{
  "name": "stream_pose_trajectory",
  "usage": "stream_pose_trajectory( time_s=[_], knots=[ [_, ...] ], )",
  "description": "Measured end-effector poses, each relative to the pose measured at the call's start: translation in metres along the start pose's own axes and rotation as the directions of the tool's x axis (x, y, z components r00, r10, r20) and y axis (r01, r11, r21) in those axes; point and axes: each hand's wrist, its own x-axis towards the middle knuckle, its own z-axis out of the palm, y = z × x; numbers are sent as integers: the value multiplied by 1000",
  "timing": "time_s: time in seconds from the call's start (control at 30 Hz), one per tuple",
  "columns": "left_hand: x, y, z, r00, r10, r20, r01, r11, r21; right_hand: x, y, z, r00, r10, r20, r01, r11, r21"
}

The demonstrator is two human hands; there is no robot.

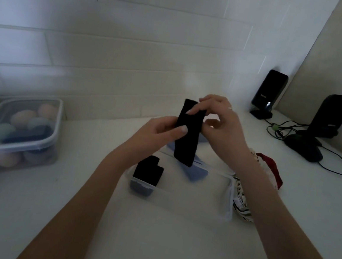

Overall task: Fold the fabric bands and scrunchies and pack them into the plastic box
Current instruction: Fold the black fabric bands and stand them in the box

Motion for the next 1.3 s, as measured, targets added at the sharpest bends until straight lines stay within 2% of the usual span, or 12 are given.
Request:
stream_pose_trajectory(
  time_s=[0.1, 0.2, 0.33, 0.4, 0.53, 0.67, 0.8, 0.93, 1.0, 1.1, 1.17, 1.3],
  knots=[
    [-1, -2, 2, 998, -40, 53, 44, 996, -78, 2, 4, 5, 1000, 9, -2, -9, 1000, -18],
    [-1, -2, 3, 997, -57, 51, 62, 992, -108, 3, 2, 7, 998, 66, 8, -66, 985, 162],
    [2, -2, 1, 996, -57, -65, 46, 986, -158, 4, 3, 11, 947, 306, 99, -315, 819, 480],
    [3, -4, 0, 991, -34, -129, 20, 994, -106, 2, 6, 12, 916, 347, 202, -400, 745, 534],
    [4, -7, -1, 984, -19, -176, 16, 1000, -24, -5, 0, 16, 916, 266, 299, -374, 835, 403],
    [3, -8, -1, 993, -47, -112, 48, 999, 7, -6, -4, 20, 937, 275, 214, -339, 862, 378],
    [3, -7, -2, 999, -26, -42, 23, 998, -63, -2, -4, 18, 937, 339, 82, -340, 837, 429],
    [5, -7, -14, 987, 2, -162, -11, 998, -56, 0, -5, 9, 931, 363, 38, -325, 778, 538],
    [5, -7, -20, 980, 20, -197, -24, 1000, -15, -1, -8, 3, 940, 329, 92, -332, 815, 475],
    [3, -5, -22, 994, 12, -107, -20, 997, -81, -4, -13, 6, 941, 282, 185, -327, 899, 293],
    [1, -6, -21, 1000, -5, -5, 4, 988, -156, -5, -18, 15, 950, 268, 162, -298, 933, 203],
    [1, -8, -13, 997, -17, 69, 22, 996, -81, -6, -22, 26, 969, 226, 104, -243, 946, 213]
  ],
)
